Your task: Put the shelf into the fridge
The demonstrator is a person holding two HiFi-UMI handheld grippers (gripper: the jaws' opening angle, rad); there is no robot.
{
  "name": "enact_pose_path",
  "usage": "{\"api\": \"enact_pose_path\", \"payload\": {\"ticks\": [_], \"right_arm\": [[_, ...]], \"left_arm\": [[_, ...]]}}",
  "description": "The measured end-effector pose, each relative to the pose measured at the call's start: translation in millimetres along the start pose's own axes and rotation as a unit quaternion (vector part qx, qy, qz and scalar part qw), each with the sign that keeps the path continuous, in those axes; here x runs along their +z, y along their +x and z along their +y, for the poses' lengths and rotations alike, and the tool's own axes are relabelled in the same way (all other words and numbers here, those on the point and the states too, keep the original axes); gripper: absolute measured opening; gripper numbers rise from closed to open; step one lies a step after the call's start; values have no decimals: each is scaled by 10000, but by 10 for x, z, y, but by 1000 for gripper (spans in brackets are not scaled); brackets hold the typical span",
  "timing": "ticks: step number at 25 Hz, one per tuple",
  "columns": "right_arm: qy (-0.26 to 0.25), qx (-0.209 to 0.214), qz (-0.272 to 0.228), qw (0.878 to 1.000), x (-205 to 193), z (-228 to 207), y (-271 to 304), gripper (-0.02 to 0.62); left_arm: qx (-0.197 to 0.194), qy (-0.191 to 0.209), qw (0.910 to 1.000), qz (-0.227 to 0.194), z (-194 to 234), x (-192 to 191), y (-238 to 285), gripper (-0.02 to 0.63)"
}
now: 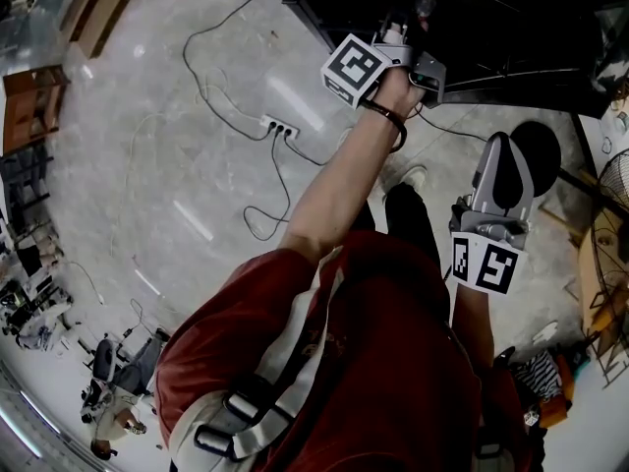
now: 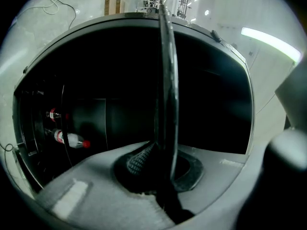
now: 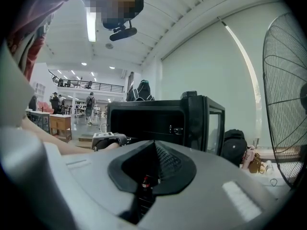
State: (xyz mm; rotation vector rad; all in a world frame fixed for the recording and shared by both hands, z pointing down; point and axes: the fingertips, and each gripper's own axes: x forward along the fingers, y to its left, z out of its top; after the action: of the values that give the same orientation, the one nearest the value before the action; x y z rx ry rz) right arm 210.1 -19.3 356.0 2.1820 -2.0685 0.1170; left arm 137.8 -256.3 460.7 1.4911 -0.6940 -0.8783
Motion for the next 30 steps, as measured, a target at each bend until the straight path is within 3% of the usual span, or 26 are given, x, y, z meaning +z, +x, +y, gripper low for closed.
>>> {"api": "enact_pose_path", "payload": {"ticks": [24, 30], "right_arm": [[-17, 43, -33, 10000, 24, 73, 24, 0], [-1, 25, -32, 10000, 27, 57, 29, -1]], "left_arm": [[46, 331, 9994, 5, -6, 72, 392, 80], [79, 361, 9993, 6, 60, 34, 271, 170]]}}
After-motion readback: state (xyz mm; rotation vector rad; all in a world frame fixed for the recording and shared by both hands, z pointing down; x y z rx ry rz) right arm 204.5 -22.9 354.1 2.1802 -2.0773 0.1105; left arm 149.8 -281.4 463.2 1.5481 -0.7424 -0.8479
